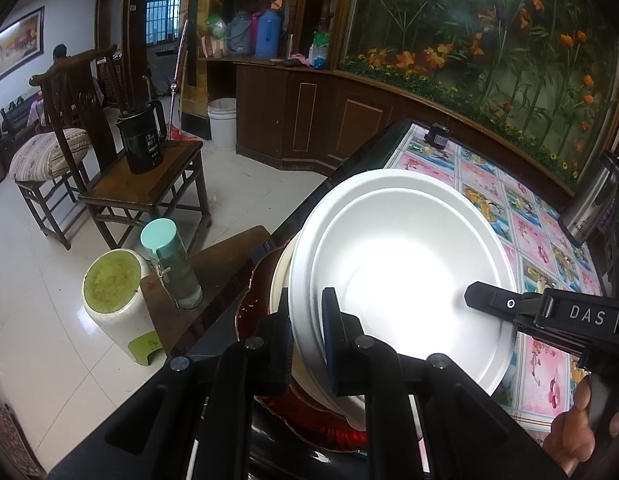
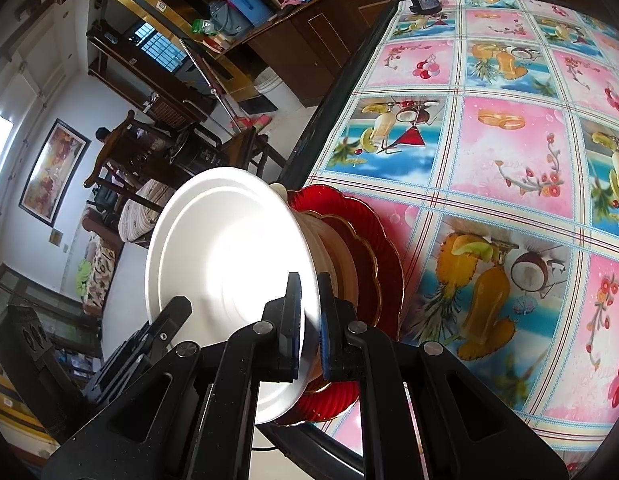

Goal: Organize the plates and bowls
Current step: 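Lower the white bowl onto the stack held by the left tool, then open the right tool to release the white bowl and withdraw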

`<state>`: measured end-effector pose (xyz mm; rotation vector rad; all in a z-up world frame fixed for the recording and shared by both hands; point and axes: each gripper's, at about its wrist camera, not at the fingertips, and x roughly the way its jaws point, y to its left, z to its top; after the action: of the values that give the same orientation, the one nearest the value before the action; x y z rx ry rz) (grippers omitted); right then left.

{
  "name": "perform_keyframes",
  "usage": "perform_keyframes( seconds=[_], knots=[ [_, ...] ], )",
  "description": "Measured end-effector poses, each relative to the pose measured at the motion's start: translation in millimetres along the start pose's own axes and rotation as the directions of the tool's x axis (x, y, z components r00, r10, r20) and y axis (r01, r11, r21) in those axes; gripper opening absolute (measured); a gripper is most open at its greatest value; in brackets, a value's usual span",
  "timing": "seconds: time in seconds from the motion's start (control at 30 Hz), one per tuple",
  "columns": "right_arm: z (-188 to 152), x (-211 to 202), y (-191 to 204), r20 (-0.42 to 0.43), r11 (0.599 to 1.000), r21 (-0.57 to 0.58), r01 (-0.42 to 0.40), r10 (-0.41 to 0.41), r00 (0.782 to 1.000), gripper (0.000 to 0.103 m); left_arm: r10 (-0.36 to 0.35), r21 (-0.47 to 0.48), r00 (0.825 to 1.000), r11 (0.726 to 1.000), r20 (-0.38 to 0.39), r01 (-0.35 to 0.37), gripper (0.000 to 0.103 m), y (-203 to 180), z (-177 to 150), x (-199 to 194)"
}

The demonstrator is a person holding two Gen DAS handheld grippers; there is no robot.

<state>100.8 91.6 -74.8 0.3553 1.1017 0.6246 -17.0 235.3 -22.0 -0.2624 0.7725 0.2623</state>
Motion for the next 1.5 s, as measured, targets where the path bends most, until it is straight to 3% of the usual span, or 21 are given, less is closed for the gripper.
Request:
perform_keyframes(
  seconds=[0.53, 0.6, 0.73, 0.83, 0.9, 0.93, 1.23, 1.5],
  knots=[
    [3.6, 4.3, -3.3, -0.025, 0.999, 0.025, -0.030, 0.031, 0.999, 0.010, 0.026, 0.073, 1.000, 0.997, 0.003, -0.026, 0.019, -5.9, -3.0, 1.7],
    [4.1, 4.0, -3.9, -0.026, 0.999, 0.028, -0.040, 0.040, 0.999, 0.012, 0.023, 0.076, 1.000, 0.997, 0.002, -0.023, 0.025, -6.7, -2.9, 2.0],
    [4.4, 3.3, -7.9, -0.024, 0.997, 0.047, -0.056, 0.057, 0.998, 0.030, 0.025, 0.092, 1.000, 0.995, 0.004, -0.025, 0.036, -8.8, -4.7, 0.7],
    [4.4, 0.2, -10.6, -0.018, 0.995, 0.058, -0.079, 0.080, 0.997, 0.031, 0.049, 0.108, 0.999, 0.993, 0.011, -0.050, 0.047, -10.0, -5.0, -0.5],
    [4.5, -2.3, -12.1, -0.012, 0.995, 0.060, -0.080, 0.081, 0.997, 0.031, 0.092, 0.118, 0.995, 0.988, 0.032, -0.095, 0.069, -9.5, -5.4, -2.7],
    [4.9, -4.2, -13.2, -0.007, 0.995, 0.061, -0.083, 0.083, 0.996, 0.031, 0.111, 0.121, 0.992, 0.986, 0.052, -0.117, 0.071, -7.9, -6.1, -5.9],
    [11.7, -26.5, -50.0, 0.053, 0.987, 0.132, -0.095, 0.089, 0.995, 0.031, 0.160, 0.059, 0.984, 0.985, 0.080, -0.165, 0.073, 13.4, -1.1, -22.0],
    [14.8, -45.7, -89.3, 0.097, 0.974, 0.205, -0.094, 0.076, 0.992, 0.033, 0.119, 0.102, 0.984, 0.986, 0.129, -0.133, 0.078, -15.6, 0.3, -35.8]
  ],
)
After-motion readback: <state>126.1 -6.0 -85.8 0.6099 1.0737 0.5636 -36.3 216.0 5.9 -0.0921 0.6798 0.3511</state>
